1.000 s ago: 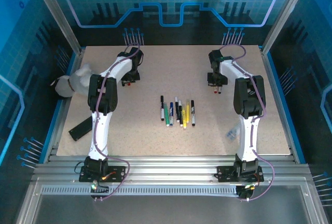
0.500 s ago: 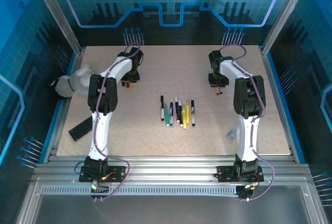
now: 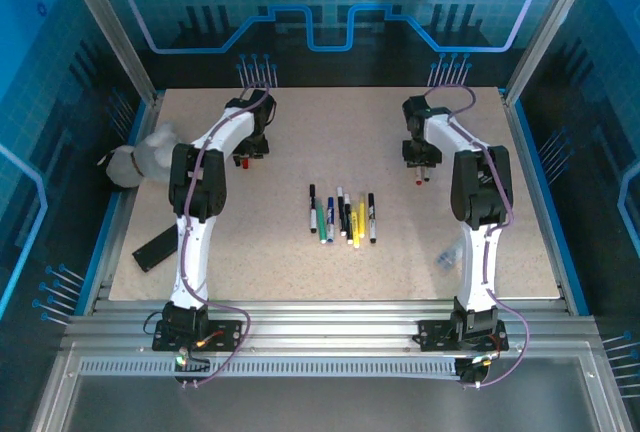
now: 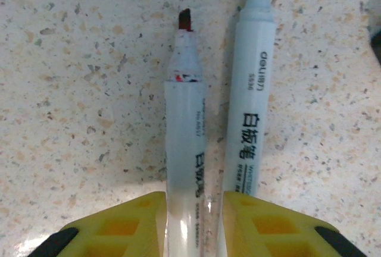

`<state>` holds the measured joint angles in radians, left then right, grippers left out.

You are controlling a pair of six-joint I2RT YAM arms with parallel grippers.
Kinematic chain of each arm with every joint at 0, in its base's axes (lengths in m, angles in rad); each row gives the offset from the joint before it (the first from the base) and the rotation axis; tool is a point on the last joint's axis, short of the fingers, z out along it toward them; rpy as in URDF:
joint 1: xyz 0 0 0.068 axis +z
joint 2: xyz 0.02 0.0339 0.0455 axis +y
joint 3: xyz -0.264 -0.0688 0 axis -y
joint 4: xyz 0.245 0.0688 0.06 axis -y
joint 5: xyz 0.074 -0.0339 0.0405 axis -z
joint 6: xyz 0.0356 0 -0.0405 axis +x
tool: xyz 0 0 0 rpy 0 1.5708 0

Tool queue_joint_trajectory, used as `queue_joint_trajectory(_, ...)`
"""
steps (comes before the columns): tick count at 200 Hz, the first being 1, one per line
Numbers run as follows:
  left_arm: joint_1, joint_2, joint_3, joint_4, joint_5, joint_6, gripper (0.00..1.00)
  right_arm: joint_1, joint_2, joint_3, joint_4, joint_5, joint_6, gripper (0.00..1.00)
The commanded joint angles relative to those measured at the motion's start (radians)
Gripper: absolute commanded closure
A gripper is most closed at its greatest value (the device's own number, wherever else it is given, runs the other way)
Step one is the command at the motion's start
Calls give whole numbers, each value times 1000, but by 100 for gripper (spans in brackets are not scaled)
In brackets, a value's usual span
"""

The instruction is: Open the pen caps

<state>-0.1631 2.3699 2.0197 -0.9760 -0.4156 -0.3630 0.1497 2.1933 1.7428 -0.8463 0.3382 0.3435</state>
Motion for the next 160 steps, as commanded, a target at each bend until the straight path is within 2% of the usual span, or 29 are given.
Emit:
queue_joint_trajectory(1,-11,-120,52,-63,-41,17,64,12,-123,0,-32,36,21,68)
queue_joint_trajectory(22,-39,-207,20,-69,-73,10,63,51,-244,-76,-12,45,26,67)
queue_joint_trajectory(36,-65,-278,-37,-43,-57,-5,63,91,-325,-136,10,46,24,63)
queue_joint_trajectory(58,-113,-390,-186,58,81,-48,62,172,-457,-269,86,-28,22,55)
queue_joint_trajectory(72,-151,-446,-290,143,177,-86,62,212,-530,-366,147,-94,54,53)
queue_joint_trajectory(86,-199,-477,-368,208,222,-128,62,259,-585,-455,202,-144,93,53)
queue_joint_trajectory(130,-310,-406,-408,257,250,-165,62,413,-665,-624,261,-176,186,54)
queue_joint_trajectory(160,-326,-329,-387,265,250,-168,63,443,-677,-659,262,-146,196,54)
